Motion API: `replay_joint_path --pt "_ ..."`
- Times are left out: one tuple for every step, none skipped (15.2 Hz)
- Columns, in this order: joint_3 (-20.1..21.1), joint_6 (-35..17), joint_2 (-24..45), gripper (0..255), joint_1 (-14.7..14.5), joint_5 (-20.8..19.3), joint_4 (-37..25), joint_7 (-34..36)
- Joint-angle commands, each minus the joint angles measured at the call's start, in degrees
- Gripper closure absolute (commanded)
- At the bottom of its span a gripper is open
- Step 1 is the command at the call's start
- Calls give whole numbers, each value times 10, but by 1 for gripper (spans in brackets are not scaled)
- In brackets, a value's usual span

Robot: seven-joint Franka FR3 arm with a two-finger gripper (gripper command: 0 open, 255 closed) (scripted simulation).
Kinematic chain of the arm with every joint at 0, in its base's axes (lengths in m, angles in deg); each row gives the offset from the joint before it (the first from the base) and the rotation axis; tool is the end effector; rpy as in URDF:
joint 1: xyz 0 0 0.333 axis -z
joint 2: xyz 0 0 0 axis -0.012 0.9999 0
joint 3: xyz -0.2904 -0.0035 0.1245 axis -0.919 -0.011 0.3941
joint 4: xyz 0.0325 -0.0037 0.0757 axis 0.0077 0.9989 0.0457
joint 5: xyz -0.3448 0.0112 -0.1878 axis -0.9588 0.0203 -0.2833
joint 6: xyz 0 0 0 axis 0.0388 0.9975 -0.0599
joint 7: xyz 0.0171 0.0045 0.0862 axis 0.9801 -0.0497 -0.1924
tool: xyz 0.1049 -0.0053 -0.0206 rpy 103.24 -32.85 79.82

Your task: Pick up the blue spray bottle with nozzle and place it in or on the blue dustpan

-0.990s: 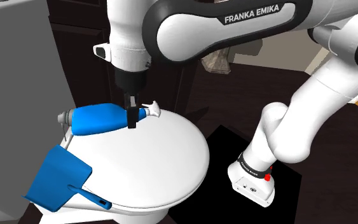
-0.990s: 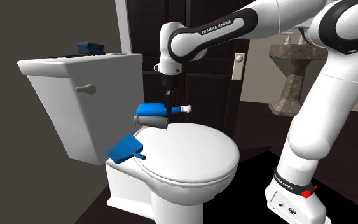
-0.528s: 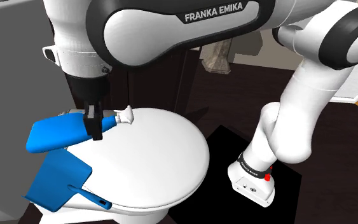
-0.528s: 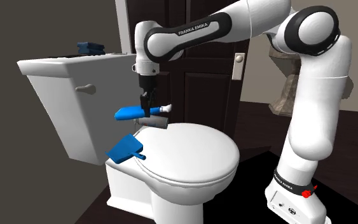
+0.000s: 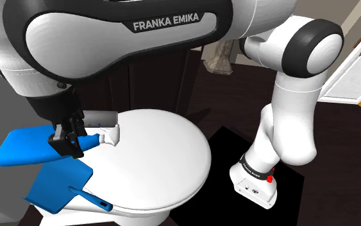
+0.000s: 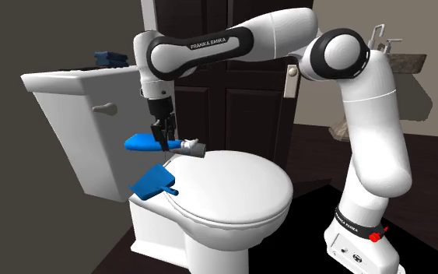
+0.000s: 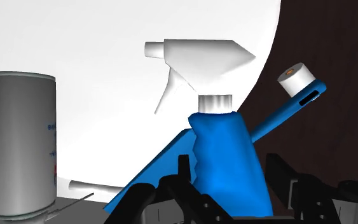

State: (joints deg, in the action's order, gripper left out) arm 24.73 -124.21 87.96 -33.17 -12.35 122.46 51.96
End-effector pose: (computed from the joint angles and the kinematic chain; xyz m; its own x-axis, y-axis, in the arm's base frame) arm 0.4055 0.5138 0.4821 0.5439 0.8331 -0.1005 0.8350 -0.5492 -0.0336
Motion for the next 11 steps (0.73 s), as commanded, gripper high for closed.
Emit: replay_joint_path --pt "1 -84 7 255 -2 -4 3 4" --pt "1 -91 8 255 -1 -4 10 5" --pt "2 -99 8 255 0 -5 17 5" --pt "2 -106 9 255 1 -5 24 5" --pt "2 -113 10 255 1 -6 30 6" --pt "3 -121 11 255 2 -7 36 6" --pt "3 -128 12 255 3 -8 43 7" --pt "3 -135 13 255 4 -9 49 7" --pt "4 -142 15 255 4 -10 54 8" --pt "4 -149 16 255 5 -11 60 8" --pt "4 -160 19 255 6 -12 69 9"
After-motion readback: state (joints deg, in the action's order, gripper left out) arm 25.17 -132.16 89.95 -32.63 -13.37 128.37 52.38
